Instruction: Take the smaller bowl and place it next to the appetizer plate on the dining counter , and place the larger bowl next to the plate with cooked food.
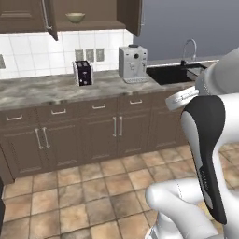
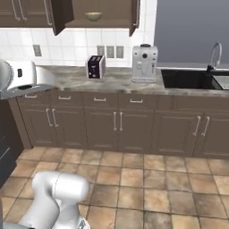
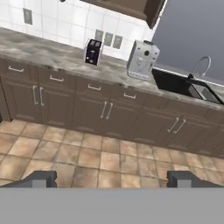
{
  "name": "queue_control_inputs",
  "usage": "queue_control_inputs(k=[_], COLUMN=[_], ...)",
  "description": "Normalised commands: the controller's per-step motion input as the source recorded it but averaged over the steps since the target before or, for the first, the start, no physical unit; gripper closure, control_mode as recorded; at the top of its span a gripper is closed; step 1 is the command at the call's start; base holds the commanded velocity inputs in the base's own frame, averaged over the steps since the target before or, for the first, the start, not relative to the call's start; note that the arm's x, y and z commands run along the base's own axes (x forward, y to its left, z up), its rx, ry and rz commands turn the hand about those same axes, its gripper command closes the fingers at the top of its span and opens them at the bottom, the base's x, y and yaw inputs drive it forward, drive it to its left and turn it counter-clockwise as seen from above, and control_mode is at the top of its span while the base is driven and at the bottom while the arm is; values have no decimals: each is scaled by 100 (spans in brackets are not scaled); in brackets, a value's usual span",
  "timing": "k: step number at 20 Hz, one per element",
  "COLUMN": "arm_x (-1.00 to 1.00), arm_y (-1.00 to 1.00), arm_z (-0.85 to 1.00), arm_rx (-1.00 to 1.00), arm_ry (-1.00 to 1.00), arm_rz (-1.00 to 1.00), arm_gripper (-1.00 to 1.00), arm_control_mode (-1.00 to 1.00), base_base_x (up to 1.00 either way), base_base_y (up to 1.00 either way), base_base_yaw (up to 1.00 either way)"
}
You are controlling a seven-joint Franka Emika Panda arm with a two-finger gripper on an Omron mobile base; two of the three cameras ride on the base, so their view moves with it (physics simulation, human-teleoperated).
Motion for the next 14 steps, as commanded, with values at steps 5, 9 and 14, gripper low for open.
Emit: queue_control_inputs(k=[5,9,14], arm_x=[0,0,0], arm_y=[0,0,0], arm_z=[0,0,0], arm_rx=[0,0,0], arm_ry=[0,0,0], arm_rz=[0,0,0], arm_gripper=[-100,-100,-100], arm_control_mode=[100,100,100], base_base_x=[100,100,100], base_base_y=[13,17,22], base_base_yaw=[0,0,0])
